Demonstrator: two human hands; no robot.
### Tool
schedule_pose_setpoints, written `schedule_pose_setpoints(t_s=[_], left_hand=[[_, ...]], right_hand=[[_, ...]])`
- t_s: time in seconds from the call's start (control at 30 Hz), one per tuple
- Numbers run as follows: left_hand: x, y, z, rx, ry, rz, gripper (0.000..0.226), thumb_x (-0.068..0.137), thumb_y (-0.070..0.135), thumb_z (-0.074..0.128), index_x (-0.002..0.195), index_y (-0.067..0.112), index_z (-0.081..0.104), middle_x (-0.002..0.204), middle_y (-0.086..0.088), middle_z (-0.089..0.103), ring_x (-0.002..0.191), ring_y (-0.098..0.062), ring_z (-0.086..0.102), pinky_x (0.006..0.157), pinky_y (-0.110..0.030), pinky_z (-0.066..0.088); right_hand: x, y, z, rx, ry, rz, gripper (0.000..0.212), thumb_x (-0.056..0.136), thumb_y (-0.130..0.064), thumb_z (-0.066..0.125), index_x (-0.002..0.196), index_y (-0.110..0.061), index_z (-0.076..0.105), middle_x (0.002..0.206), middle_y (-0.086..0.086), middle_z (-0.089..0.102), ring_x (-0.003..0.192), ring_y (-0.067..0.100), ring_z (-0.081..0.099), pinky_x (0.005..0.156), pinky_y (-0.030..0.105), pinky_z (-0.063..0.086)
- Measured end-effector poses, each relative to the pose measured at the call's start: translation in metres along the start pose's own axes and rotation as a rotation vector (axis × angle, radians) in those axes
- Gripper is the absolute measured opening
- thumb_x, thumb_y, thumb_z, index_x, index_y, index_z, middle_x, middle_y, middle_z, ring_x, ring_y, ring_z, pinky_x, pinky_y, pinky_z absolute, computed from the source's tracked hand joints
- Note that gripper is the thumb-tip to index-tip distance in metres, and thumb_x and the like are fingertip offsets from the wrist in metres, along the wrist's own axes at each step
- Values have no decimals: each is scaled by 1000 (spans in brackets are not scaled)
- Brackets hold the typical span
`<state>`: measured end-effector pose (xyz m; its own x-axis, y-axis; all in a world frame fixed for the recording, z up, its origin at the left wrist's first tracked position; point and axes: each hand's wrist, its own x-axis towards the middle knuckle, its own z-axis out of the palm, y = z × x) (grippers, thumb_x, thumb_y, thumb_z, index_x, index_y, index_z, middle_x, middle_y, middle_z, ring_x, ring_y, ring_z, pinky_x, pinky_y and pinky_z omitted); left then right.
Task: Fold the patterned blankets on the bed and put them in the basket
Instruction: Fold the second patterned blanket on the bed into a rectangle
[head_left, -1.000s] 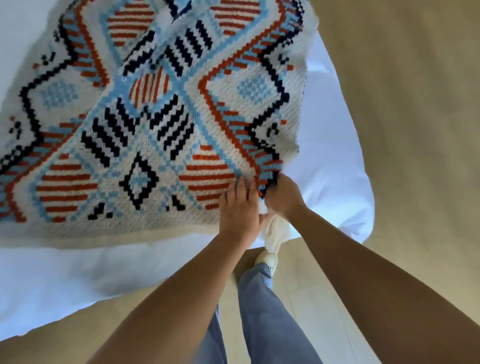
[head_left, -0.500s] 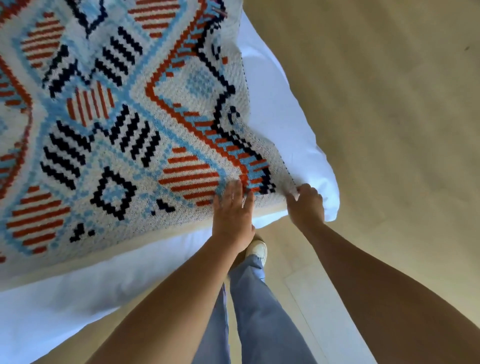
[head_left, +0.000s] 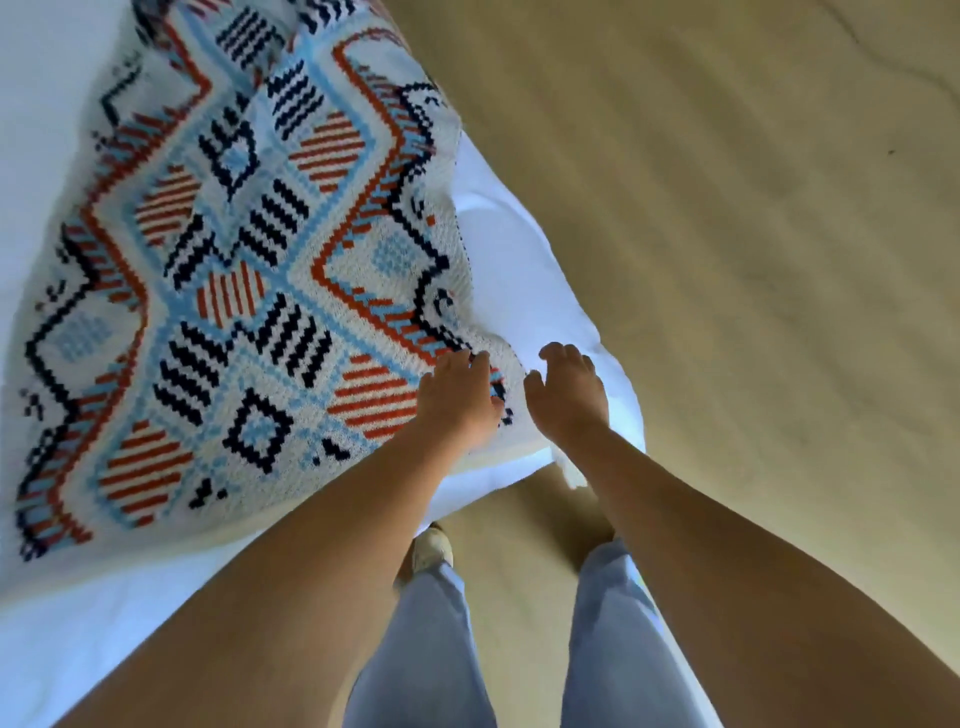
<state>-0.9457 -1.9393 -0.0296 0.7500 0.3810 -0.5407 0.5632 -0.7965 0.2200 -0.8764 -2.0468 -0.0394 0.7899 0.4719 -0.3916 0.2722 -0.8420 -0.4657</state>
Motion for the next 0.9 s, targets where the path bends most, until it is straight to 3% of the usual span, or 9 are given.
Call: schedule_pose_setpoints(t_s=[0.17,0.3,0.37,0.5,0.77,0.9], left_hand=[[0,38,-40,-280,118,-162,60,92,29,53,142,7,28,148,-13,34,136,-27,31,111,-40,29],[4,69,-75,-348,204,-261,52,92,27,50,137,7,34,142,-14,40,130,-29,36,105,-38,31],[12,87,-92,-381,256,-279,50,92,27,49,136,8,35,139,-14,42,129,-30,37,102,-39,33],[42,107,-125,-341,303,-348,62,94,33,45,145,8,20,151,-13,27,137,-28,26,110,-41,25],[142,89,-218,-313,365,-456,60,92,37,46,142,10,27,143,-14,37,128,-32,38,104,-46,35],[190,75,-266,-345,363,-537,60,92,37,46,142,11,26,142,-14,37,126,-33,39,101,-46,38]], right_hand=[[24,15,-80,-216,-175,-302,36,95,-24,39,126,-7,43,128,11,50,116,30,47,95,37,38],[53,25,-152,-356,-203,-531,38,96,-27,36,129,-9,42,133,10,48,121,29,45,101,37,36],[71,21,-179,-386,-189,-590,38,96,-27,36,129,-9,43,133,10,48,121,28,45,101,38,36],[113,0,-215,-419,-187,-726,38,95,-27,39,127,-7,45,131,10,51,119,28,46,100,38,36],[233,-85,-262,-419,-165,-939,38,91,-23,43,125,-5,48,126,12,54,114,30,48,93,38,38],[294,-127,-281,-466,-197,-1008,30,90,-21,42,115,-6,50,116,13,56,105,29,49,82,34,36]])
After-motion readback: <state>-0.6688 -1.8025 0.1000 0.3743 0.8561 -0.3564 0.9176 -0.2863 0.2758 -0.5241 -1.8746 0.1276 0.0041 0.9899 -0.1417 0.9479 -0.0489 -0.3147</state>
